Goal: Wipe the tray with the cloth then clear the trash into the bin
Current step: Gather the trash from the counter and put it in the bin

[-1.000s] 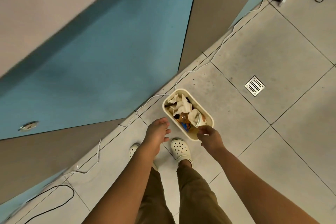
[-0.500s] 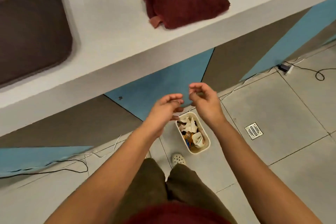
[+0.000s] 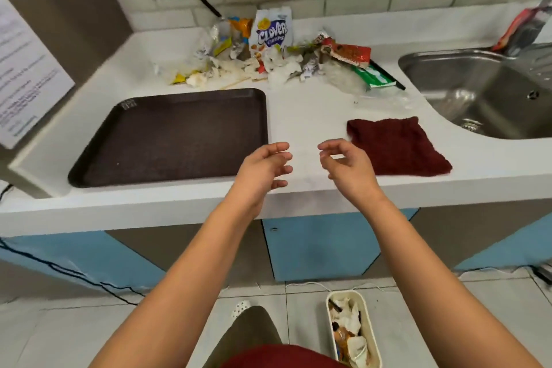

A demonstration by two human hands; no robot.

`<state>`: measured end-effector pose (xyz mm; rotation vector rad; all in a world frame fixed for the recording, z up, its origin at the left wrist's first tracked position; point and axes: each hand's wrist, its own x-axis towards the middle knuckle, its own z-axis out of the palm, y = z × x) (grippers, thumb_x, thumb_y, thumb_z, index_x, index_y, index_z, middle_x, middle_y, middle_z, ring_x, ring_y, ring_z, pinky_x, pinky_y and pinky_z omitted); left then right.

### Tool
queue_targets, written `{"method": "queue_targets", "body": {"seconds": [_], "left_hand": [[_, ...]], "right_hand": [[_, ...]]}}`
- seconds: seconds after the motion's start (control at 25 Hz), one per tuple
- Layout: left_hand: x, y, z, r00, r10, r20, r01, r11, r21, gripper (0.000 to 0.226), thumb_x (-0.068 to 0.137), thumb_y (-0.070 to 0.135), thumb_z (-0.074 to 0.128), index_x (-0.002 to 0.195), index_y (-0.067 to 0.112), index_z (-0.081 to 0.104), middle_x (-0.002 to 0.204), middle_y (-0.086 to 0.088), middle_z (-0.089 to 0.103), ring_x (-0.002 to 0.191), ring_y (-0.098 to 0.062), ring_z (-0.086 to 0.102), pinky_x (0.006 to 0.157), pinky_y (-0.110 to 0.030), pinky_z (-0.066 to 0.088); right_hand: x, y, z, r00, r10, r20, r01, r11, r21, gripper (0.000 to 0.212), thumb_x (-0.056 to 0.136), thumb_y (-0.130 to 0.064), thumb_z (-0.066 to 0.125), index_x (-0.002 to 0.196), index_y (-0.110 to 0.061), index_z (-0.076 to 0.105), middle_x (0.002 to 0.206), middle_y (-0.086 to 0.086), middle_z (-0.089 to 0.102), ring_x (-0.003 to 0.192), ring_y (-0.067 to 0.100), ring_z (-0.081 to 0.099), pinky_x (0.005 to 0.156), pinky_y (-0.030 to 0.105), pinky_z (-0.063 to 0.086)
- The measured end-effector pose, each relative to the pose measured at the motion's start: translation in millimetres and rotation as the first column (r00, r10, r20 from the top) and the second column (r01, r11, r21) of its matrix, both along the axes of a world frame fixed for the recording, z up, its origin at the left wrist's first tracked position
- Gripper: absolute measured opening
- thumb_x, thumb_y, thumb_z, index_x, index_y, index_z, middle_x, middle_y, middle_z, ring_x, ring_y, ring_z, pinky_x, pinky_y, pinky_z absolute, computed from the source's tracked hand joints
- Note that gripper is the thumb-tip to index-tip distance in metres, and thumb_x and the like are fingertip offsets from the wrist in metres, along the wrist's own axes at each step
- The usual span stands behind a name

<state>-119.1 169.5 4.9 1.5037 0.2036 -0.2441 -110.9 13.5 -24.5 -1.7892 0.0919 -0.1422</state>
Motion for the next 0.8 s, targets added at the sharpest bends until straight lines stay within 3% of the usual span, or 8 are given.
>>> {"method": "queue_targets", "body": {"seconds": [0.32,0.44,0.64,0.8], "left_hand": [[78.8,116.1,13.6,0.969,0.246,0.015,-0.245,0.968,-0.048,0.018,0.093,0.010,0.051,0.096,0.025,0.062,0.098,0.002,0.064,0.089,-0.013,0.061,0.070,-0.025,0.051],[115.0,160.6,13.2,0.951,0.308,-0.008,-0.308,0.950,-0.055,0.018,0.092,0.008,0.052,0.100,0.021,0.062,0.095,0.001,0.063,0.085,-0.012,0.061,0.071,-0.026,0.051],[182.6,220.3,12.5,0.942,0.335,-0.040,-0.336,0.940,-0.050,0.017,0.092,0.008,0.052,0.094,0.023,0.060,0.093,0.002,0.062,0.082,-0.011,0.060,0.075,-0.028,0.051],[230.4,255.6,-0.1,0.943,0.331,-0.028,-0.332,0.943,-0.026,0.016,0.092,0.008,0.053,0.103,0.017,0.060,0.091,0.002,0.061,0.079,-0.010,0.058,0.069,-0.024,0.049]], "right_hand": [[86.6,85.2,13.5,0.999,0.047,-0.027,-0.048,0.998,-0.038,0.014,0.088,-0.009,0.055,0.092,-0.020,0.063,0.083,-0.012,0.058,0.071,0.012,0.056,0.072,0.026,0.048],[121.0,119.6,13.8,0.998,0.042,-0.042,-0.043,0.998,-0.043,0.016,0.087,-0.007,0.055,0.092,-0.019,0.064,0.081,-0.008,0.058,0.065,0.010,0.053,0.064,0.018,0.045],[178.4,159.6,15.3,0.999,0.000,-0.036,-0.004,0.993,-0.120,0.020,0.085,-0.005,0.056,0.088,-0.023,0.064,0.079,-0.007,0.058,0.065,0.003,0.051,0.055,0.004,0.039],[209.0,171.7,9.4,0.998,-0.057,-0.014,0.054,0.982,-0.182,0.020,0.084,-0.003,0.055,0.089,-0.019,0.065,0.080,-0.008,0.059,0.070,0.004,0.053,0.058,0.001,0.040]]}}
